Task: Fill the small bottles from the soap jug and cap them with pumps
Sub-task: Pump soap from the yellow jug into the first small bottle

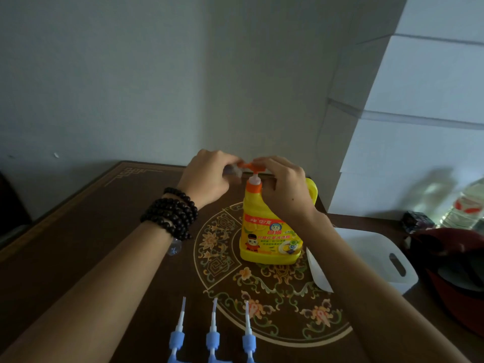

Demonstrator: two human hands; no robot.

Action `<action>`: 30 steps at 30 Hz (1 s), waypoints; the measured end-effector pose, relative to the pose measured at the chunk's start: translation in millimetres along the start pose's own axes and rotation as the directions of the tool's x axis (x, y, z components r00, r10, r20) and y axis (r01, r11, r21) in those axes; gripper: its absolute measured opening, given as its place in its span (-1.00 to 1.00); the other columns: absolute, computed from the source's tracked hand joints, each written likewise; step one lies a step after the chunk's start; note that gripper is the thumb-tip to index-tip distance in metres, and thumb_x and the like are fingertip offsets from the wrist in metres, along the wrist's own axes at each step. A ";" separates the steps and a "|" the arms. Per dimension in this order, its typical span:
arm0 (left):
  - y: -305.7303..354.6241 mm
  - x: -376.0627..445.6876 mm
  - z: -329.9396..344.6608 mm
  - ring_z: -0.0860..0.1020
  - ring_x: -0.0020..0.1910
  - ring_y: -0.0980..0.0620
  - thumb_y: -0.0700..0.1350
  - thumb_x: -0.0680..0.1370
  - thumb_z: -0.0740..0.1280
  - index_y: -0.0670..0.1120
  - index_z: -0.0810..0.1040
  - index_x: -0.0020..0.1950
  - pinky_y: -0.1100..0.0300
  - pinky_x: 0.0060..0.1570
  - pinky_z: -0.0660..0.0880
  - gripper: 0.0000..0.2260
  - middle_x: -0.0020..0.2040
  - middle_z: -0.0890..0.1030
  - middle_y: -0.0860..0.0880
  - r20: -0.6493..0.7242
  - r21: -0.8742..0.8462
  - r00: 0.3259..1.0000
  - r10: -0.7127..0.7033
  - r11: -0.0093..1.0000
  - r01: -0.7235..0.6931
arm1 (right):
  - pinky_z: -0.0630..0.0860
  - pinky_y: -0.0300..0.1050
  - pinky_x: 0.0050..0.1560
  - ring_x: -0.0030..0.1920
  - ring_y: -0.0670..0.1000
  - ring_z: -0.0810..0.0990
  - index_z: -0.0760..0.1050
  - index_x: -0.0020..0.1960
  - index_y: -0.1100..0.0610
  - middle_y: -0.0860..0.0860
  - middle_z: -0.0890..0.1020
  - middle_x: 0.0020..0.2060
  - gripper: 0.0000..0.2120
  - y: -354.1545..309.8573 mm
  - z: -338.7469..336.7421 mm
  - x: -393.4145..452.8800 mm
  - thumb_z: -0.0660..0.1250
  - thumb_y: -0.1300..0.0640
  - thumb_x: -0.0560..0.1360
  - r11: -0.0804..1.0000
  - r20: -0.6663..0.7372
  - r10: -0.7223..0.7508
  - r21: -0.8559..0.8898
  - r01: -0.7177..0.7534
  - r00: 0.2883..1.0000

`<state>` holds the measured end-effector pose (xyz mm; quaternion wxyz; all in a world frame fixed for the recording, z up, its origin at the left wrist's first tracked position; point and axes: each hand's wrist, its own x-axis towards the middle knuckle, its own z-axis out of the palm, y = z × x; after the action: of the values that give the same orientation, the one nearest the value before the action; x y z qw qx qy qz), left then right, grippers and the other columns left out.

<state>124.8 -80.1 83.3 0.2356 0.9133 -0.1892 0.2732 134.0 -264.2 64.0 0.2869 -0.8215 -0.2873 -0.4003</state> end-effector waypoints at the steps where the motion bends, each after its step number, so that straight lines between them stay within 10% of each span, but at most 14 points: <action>1: 0.6 1.3 -2.1 0.69 -0.06 -0.04 -0.20 0.52 0.45 0.03 0.73 0.10 0.08 -0.05 0.60 -0.80 -0.10 0.76 0.00 0.008 0.006 1.000 0.004 1.000 -0.004 | 0.51 -0.25 -0.03 -0.03 0.08 0.66 0.67 0.03 0.23 0.09 0.70 -0.04 -0.73 -0.5 -1.1 2.8 0.37 0.45 0.40 1.000 0.012 -0.016 -0.012 0.016 1.000; 18: -3.4 -11.4 13.7 0.71 -0.06 -0.08 -0.18 0.52 0.44 -0.01 0.72 0.11 -0.04 -0.09 0.64 -0.81 -0.12 0.76 -0.05 0.005 0.020 1.000 0.000 1.000 -0.001 | 0.59 -0.10 -0.08 -0.09 0.09 0.66 0.69 -0.06 0.26 0.11 0.72 -0.12 -0.56 -1.6 9.7 -10.8 0.04 0.22 0.39 0.998 -0.067 0.000 0.065 0.004 0.998; 30: 4.1 2.2 -6.2 0.68 -0.06 -0.10 -0.16 0.53 0.47 -0.07 0.70 0.08 -0.05 -0.06 0.61 -0.86 -0.09 0.74 -0.05 0.075 0.071 0.997 0.026 0.997 -0.031 | 0.60 -0.03 0.06 0.02 0.10 0.66 0.68 0.05 0.25 0.11 0.71 0.00 -0.78 0.7 3.7 -4.1 0.33 0.40 0.48 0.998 -0.023 -0.037 -0.042 0.036 0.999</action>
<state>122.1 -80.6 90.5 0.1914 0.9279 -0.2006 0.2494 134.2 -263.0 58.5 0.2657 -0.8171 -0.2904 -0.4212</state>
